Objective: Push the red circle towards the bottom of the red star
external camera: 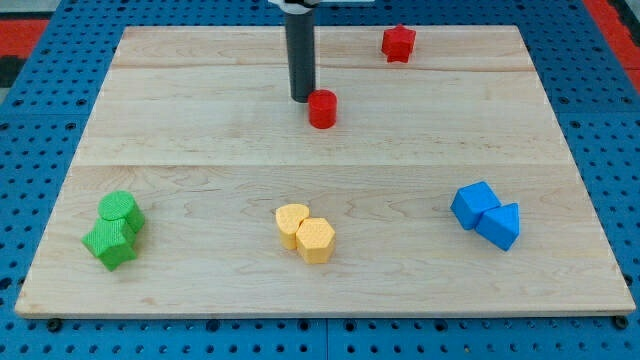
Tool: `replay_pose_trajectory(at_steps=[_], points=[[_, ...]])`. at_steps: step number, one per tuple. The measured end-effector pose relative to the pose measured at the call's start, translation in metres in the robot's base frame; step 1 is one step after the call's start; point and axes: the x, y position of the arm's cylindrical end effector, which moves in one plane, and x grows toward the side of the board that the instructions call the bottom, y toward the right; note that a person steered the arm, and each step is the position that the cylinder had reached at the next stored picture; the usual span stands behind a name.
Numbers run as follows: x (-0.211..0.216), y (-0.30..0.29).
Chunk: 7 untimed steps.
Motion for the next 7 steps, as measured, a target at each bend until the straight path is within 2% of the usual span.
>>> replay_pose_trajectory(at_steps=[1,3,5,6,7], points=[[0.029,-0.002],[0.045,-0.002],[0.079,0.000],[0.073,-0.006],[0.067,0.018]])
